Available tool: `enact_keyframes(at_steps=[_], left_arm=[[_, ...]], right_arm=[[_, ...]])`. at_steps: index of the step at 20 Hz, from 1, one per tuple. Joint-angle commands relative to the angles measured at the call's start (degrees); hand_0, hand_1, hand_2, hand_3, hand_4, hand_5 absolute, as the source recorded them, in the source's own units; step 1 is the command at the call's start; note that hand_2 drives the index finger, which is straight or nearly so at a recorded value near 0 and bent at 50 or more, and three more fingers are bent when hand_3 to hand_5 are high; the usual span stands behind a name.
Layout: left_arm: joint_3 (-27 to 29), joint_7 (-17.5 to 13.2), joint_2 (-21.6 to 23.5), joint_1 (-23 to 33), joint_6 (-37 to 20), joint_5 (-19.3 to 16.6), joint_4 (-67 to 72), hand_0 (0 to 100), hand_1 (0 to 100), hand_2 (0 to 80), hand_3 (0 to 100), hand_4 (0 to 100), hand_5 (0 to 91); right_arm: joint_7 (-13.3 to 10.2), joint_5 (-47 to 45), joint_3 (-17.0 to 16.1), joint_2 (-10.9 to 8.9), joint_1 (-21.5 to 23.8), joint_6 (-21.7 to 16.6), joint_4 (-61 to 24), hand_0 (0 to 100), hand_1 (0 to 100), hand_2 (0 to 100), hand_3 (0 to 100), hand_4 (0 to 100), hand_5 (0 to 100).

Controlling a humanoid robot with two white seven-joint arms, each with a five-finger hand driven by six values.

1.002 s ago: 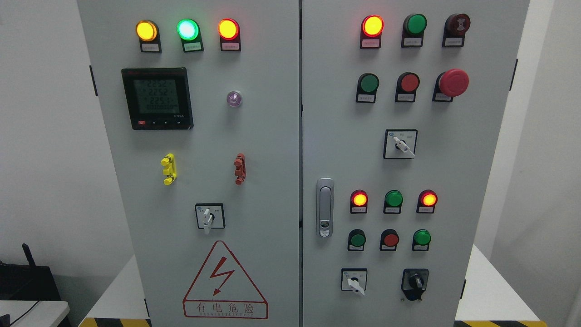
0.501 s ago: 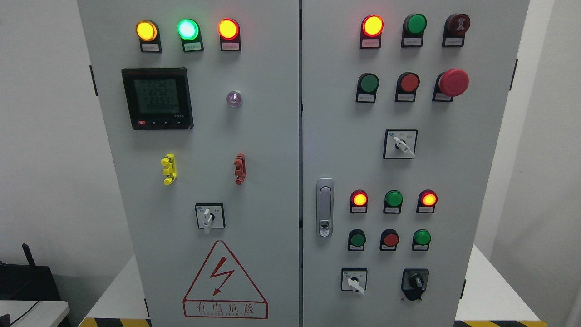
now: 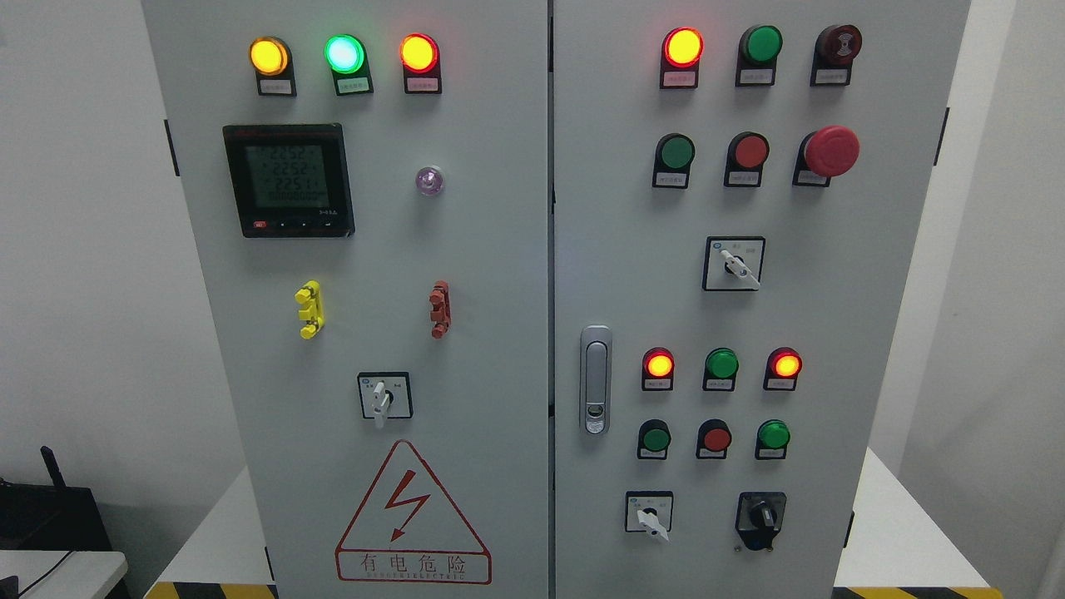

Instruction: Turn on light switch 1

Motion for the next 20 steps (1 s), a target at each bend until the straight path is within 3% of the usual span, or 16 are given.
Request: enact_keyframes(at_steps=[1, 6, 11, 14, 16, 17, 18, 20], left_arm=[[0.7, 0.8, 1.8, 2.0, -0.1, -0.1, -7.3, 41, 0, 0.0, 0, 0, 0.0], [12.0, 2.5, 2.0, 2.2, -2.9, -0.4, -12.9, 41, 0, 0.0, 0, 0, 0.0], [17.8, 2.6, 2.0, 3.5, -10.3, 0.2, -21.1, 40, 3, 0.0, 0, 0, 0.0], [19.9, 2.8, 1.8, 3.7, -13.1, 0.2, -27.2, 39, 6, 0.0, 5, 9, 0.0], [22.2, 2.9, 1.8, 4.2, -15.1, 0.3, -31.9, 39, 9, 0.0, 18, 25, 0.0], [23.6, 2.8, 1.8, 4.3, -16.4, 0.3, -33.8, 39, 9, 0.0, 20, 27, 0.0], [24.8, 2.5, 1.8, 4.3, -18.1, 0.3, -35.3, 40, 10, 3.6, 31, 37, 0.0], [27.1, 1.2, 2.2, 4.3, -20.9, 0.4, -38.0, 41, 12, 11.6, 37, 43, 3.6]], right_arm=[[0.0, -1.4, 1.0, 0.05, 0.0, 0.0, 0.0, 12, 39, 0, 0, 0, 0], [0.0, -1.4, 1.0, -0.04, 0.0, 0.0, 0.0, 12, 39, 0, 0, 0, 0], [0.0, -1.4, 1.0, 0.05, 0.0, 0.0, 0.0, 12, 39, 0, 0, 0, 0], [0.0, -1.4, 1.0, -0.04, 0.0, 0.0, 0.0, 12, 39, 0, 0, 0, 0], [0.0, -1.4, 1.0, 0.05, 0.0, 0.0, 0.0, 12, 39, 0, 0, 0, 0], [0.0, -1.4, 1.0, -0.04, 0.0, 0.0, 0.0, 12, 39, 0, 0, 0, 0], [0.0, -1.4, 1.0, -0.04, 0.0, 0.0, 0.0, 12, 39, 0, 0, 0, 0], [0.0, -1.4, 1.0, 0.05, 0.0, 0.0, 0.0, 12, 39, 0, 0, 0, 0]])
